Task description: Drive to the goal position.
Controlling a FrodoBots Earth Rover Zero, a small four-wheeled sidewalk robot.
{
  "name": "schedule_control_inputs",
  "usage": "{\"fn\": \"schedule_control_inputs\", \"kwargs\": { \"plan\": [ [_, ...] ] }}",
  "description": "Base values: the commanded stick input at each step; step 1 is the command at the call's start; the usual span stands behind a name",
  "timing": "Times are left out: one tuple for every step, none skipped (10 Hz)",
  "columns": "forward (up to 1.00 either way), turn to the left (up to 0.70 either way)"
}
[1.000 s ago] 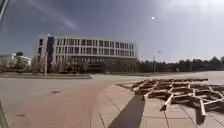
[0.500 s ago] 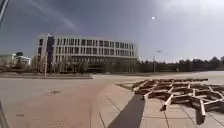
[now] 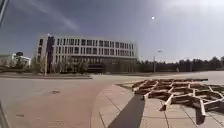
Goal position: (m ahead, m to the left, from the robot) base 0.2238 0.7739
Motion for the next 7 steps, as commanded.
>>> {"fn": "schedule_control_inputs", "kwargs": {
  "plan": [
    [0.04,0.00],
    [0.04,0.00],
    [0.05,0.00],
    [0.05,0.00],
    [0.05,0.00],
    [0.05,0.00],
    [0.05,0.00]
  ]
}}
